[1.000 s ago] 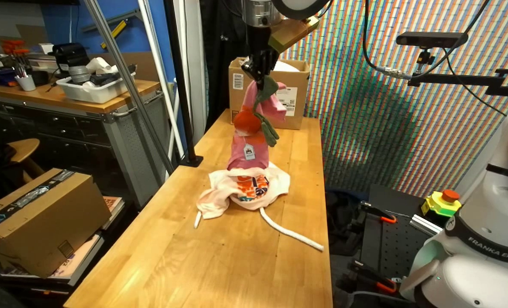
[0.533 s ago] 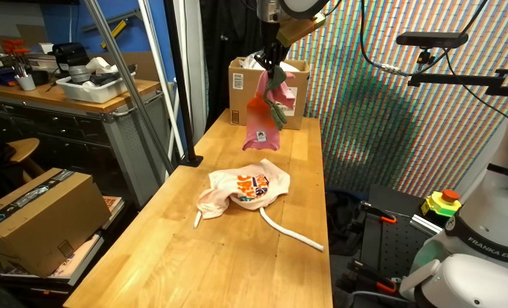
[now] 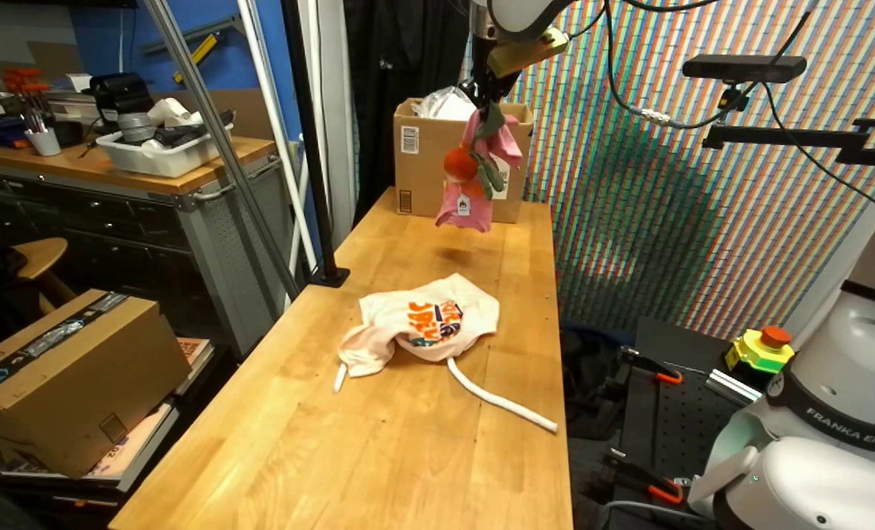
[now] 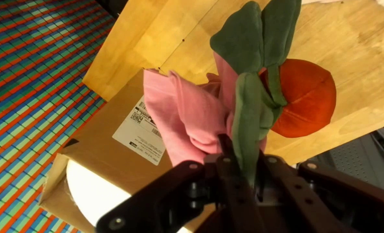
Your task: Spread the pile on the table
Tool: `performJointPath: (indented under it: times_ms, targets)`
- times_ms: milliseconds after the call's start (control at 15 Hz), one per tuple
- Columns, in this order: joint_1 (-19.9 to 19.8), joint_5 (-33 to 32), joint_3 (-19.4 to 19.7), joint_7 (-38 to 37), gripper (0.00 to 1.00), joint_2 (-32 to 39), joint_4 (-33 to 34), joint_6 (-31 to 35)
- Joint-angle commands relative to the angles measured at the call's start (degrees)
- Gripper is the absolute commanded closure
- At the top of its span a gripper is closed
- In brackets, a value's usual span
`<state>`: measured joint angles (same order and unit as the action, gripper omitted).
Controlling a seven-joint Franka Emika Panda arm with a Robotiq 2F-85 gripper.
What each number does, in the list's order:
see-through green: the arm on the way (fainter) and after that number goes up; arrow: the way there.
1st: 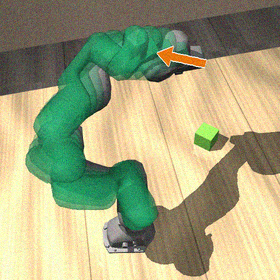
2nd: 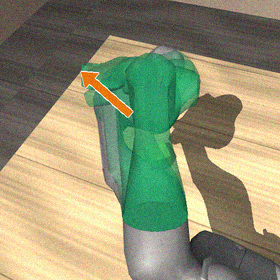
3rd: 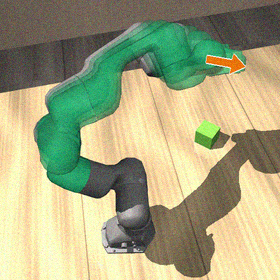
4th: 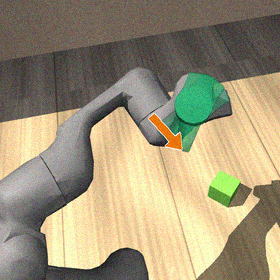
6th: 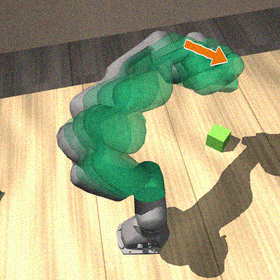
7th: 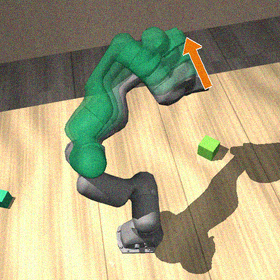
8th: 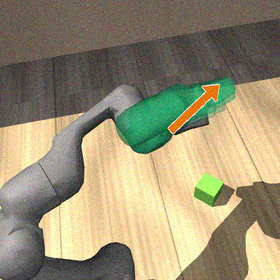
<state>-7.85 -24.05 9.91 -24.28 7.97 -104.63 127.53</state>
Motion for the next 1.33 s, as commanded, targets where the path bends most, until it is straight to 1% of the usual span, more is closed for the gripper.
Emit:
performJointPath:
  times_ms: [0, 267, 800, 1067, 1267]
  targets:
    - [-0.85, 2.55, 1.98, -4.12, 0.97, 3.15, 4.37, 0.47]
    - [-1.21, 1.92, 4.24, -8.60, 0.97, 3.64, 3.74, 0.71]
    - [-3.01, 1.23, 7.67, -13.56, 0.97, 3.31, -0.41, 1.60]
    - [-3.37, 0.70, 8.44, -15.02, 0.97, 3.88, -2.17, 1.77]
    - [-3.17, 1.20, 8.02, -14.24, 0.97, 6.23, -1.90, 1.70]
